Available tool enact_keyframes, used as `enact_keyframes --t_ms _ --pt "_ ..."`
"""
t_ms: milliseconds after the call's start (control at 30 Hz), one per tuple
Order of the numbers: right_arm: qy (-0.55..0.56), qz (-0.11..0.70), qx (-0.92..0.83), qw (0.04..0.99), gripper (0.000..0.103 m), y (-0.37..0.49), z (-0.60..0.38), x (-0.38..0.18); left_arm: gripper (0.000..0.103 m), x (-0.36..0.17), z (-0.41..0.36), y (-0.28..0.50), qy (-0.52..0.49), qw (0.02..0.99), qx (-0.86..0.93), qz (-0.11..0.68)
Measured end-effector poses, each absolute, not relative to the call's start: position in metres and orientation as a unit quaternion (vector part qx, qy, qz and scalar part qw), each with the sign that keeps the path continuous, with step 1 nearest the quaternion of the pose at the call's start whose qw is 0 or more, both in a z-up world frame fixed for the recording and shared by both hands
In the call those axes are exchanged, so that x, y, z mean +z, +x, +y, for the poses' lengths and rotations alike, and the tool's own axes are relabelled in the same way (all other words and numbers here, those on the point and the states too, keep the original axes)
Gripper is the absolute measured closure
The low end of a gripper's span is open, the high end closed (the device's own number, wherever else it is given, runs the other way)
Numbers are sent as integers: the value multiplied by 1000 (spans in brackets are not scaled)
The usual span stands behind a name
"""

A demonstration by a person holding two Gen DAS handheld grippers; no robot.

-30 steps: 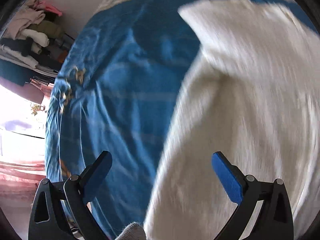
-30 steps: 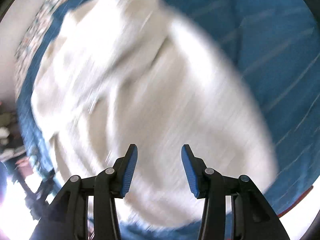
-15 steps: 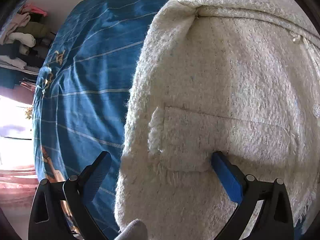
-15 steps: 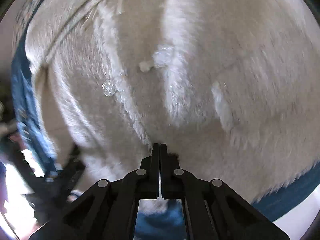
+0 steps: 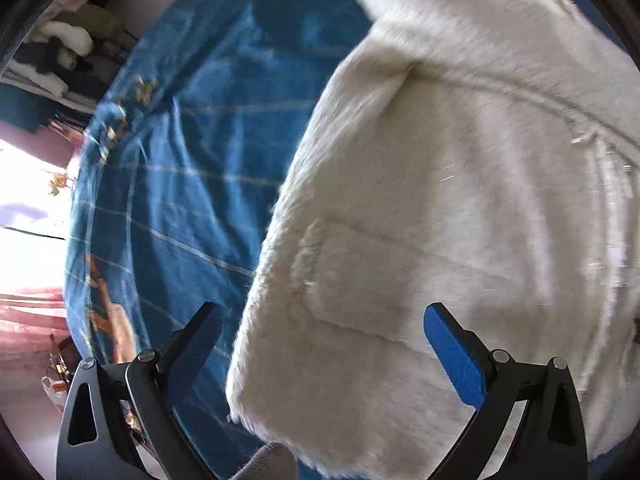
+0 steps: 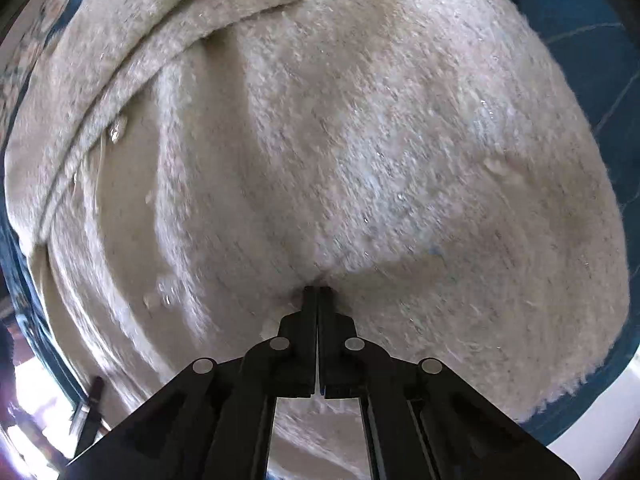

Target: Fold large clothes

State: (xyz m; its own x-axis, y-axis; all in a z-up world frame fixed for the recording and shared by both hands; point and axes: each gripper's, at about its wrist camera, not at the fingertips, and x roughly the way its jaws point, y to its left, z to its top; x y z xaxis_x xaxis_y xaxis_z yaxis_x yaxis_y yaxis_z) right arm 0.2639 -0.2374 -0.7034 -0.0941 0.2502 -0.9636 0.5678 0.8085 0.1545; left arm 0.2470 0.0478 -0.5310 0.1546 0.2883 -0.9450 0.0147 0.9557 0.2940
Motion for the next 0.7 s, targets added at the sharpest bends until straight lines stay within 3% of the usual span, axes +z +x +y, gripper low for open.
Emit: enact_keyframes --t_ms 67,133,200,233,333,400,600,700 --pt "285 738 -91 605 103 260 -245 -696 0 -519 25 242 131 762 99 627" --pt "303 732 -73 606 87 250 -279 -678 0 -507 -4 238 147 769 113 612" --pt "279 717 -93 632 44 240 -322 -656 0 -501 -25 232 156 771 131 603" --pt "255 713 -107 644 40 241 -338 -652 0 -502 -37 232 157 771 146 600" --pt "209 724 -121 646 41 230 -397 -667 0 -516 -68 230 154 763 175 602" --pt "232 746 -92 618 95 222 -425 -693 0 -531 -88 226 156 754 183 611" --pt "193 762 -47 616 94 220 -447 -701 0 -577 -116 217 191 714 204 642" --pt "249 759 -24 601 77 223 -456 -693 0 -572 -121 214 205 714 205 637"
